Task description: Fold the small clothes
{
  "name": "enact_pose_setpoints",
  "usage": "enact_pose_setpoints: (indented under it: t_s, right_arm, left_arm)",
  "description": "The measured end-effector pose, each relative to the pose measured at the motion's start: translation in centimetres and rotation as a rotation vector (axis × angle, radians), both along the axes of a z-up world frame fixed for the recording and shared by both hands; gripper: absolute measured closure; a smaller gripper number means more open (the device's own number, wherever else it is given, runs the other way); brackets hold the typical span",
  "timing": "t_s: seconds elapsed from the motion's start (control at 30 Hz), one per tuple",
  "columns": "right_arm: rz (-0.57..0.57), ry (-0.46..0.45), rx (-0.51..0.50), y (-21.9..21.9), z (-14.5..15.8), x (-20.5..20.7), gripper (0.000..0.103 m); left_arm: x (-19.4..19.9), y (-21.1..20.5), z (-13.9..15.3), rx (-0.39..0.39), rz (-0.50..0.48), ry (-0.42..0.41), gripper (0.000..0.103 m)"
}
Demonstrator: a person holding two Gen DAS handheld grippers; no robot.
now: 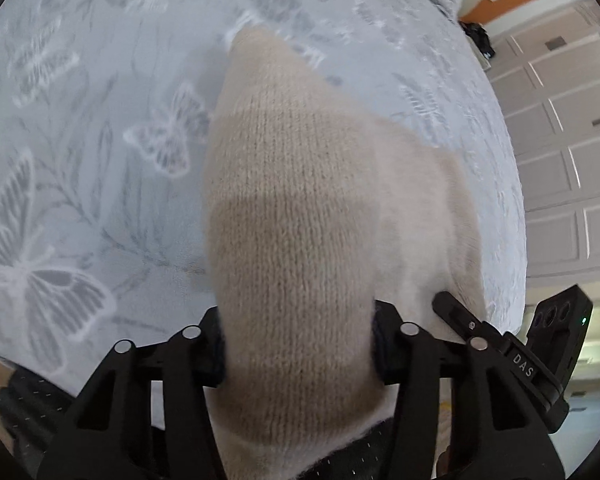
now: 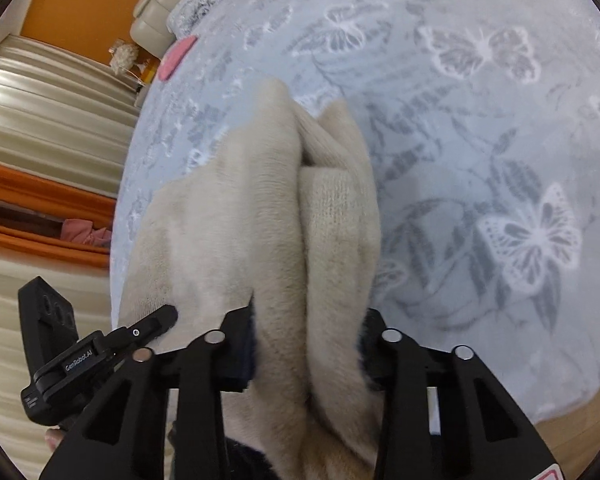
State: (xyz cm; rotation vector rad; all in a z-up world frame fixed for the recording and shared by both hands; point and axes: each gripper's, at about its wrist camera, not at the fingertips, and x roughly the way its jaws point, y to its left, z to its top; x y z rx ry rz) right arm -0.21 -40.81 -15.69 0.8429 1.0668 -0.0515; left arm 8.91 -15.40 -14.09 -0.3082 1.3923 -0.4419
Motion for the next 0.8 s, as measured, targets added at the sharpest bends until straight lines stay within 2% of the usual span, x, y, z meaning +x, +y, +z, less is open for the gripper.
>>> enact_pose_setpoints:
  t_s: [0.2, 0.47, 0.63, 0.8]
  right_arm:
    - [0.011, -0.049, -0.010, 1.3, 3.6, -3.0, 0.071]
    - [0.013, -0.104, -0.029, 3.5, 6.9, -7.6, 0.071]
    - [0.014, -0.146, -0.048, 4.2, 9.0, -9.4, 0.071]
    - [0.015, -0.227, -0.079, 4.7, 12.7, -10.9, 0.071]
  left_arm:
    - [-2.6, 0.1, 5.2, 0.026, -0.048, -0.084, 0.056]
    - [-7.7, 1.5, 9.4, 0.050, -0.105, -0.156, 0.056]
    - [-9.4, 1.9, 11.4, 0.035, -0.113, -0.190, 0.055]
    - [-11.3, 2.6, 15.1, 0.015, -0.123, -0.265, 0.055]
